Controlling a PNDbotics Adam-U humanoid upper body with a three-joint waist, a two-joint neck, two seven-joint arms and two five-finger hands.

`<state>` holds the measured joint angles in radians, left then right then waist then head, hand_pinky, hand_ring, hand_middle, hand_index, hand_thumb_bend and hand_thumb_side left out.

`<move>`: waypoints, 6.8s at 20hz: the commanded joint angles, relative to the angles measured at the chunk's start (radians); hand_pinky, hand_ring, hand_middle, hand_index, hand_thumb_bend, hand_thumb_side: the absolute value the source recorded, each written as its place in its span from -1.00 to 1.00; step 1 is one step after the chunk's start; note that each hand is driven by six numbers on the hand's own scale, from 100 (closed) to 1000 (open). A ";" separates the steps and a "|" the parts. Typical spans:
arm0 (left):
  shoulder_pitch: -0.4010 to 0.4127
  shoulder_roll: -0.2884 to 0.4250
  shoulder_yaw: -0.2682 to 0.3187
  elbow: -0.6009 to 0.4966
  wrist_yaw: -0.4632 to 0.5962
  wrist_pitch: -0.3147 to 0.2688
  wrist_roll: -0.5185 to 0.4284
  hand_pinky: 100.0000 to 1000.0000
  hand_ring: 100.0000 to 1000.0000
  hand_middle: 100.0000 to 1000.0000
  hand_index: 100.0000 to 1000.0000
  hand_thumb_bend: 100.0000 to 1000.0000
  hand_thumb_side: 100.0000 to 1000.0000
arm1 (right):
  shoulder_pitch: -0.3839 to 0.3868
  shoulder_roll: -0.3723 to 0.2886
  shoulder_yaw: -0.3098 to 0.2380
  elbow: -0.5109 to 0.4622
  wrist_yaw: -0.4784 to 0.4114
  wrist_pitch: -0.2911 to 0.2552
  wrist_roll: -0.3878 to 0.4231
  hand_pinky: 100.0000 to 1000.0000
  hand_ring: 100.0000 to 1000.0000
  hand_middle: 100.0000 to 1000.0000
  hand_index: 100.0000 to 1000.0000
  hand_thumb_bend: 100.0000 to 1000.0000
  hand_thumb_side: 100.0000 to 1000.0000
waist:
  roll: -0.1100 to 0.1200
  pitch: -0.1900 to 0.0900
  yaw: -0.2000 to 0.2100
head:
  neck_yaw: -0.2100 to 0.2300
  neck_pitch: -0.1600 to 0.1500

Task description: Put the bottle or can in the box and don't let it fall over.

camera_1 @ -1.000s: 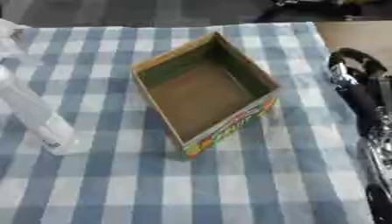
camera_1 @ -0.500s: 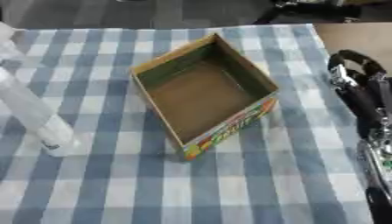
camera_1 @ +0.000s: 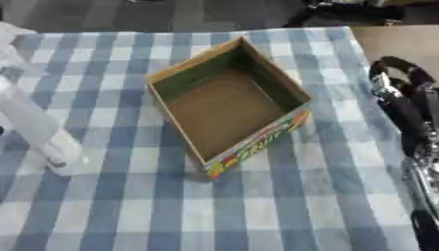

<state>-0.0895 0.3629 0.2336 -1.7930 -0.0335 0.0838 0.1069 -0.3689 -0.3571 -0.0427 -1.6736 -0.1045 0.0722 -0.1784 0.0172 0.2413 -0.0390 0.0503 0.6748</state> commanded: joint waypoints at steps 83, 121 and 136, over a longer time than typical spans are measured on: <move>-0.119 0.020 -0.197 0.222 0.016 -0.022 -0.159 0.71 0.04 0.32 0.17 0.28 -0.80 | -0.010 0.000 0.006 -0.005 -0.004 0.003 0.005 0.48 0.48 0.78 0.54 -0.80 -0.08 | -0.002 -0.011 -0.022 | 0.030 -0.028; -0.153 0.051 -0.177 0.065 0.004 0.011 -0.126 0.72 0.02 0.26 -0.42 0.00 -1.00 | -0.001 -0.006 0.005 -0.008 -0.012 0.002 0.001 0.48 0.48 0.78 0.54 -0.84 -0.06 | 0.004 -0.017 -0.017 | 0.022 -0.023; -0.439 0.040 -0.308 0.069 -0.005 0.072 -0.211 0.71 0.02 0.26 -0.39 -0.06 -1.00 | -0.003 -0.005 0.015 -0.011 -0.012 0.002 0.010 0.48 0.48 0.78 0.54 -0.85 -0.06 | 0.009 -0.037 -0.033 | 0.015 -0.015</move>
<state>-0.5085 0.3954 -0.0656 -1.7166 -0.0369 0.1533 -0.0949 -0.3607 -0.3463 -0.0275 -1.6676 -0.1118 0.0756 -0.1715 0.0274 0.2264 -0.0721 0.0675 0.6588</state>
